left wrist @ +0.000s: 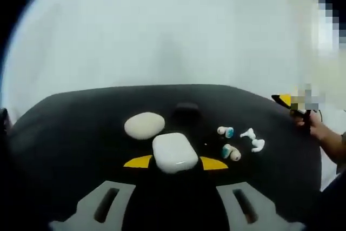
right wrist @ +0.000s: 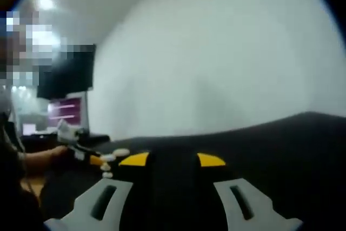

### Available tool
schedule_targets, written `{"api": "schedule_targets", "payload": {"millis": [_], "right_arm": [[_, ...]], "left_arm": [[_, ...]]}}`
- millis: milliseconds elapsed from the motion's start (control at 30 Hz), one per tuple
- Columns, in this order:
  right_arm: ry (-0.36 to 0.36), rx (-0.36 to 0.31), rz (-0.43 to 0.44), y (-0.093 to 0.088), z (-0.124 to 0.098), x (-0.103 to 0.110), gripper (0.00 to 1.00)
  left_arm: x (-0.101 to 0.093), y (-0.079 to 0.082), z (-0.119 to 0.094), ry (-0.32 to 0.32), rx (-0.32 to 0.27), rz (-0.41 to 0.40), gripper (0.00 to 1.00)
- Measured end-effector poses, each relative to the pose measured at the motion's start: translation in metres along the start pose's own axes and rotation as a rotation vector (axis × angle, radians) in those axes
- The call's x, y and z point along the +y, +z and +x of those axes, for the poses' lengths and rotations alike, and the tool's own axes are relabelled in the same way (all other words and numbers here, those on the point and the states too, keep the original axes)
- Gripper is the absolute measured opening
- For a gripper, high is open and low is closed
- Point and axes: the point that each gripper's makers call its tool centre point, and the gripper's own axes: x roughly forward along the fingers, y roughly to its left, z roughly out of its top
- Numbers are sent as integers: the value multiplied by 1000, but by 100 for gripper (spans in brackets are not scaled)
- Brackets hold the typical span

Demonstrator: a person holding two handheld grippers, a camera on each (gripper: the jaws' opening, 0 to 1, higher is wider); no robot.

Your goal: Pick up three earphones and place each one into its charging case using tactile feedback, ensure that each earphone is properly inserted and securely positioned inside the case.

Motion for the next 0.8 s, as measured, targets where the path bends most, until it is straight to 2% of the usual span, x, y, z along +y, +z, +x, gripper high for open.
{"api": "schedule_targets", "payload": {"millis": [333,433,567,667,767,800], "right_arm": [[15,-22,5,4,0,2,34],[25,-33,12,5,-1,3,34],[33,-37,15,6,0,5,34],[43,-44,17,7,0,5,34],[47,-51,31,8,0,5,34],[46,-55,36,8,-1,5,34]], "left_arm": [[4,1,2,21,-4,-19,29],[4,0,4,37,-12,20,29],[4,4,11,30,-37,4,47],[9,3,12,86,-35,44,41],[9,1,9,107,-36,47,36],[10,1,7,117,-32,48,31]]}}
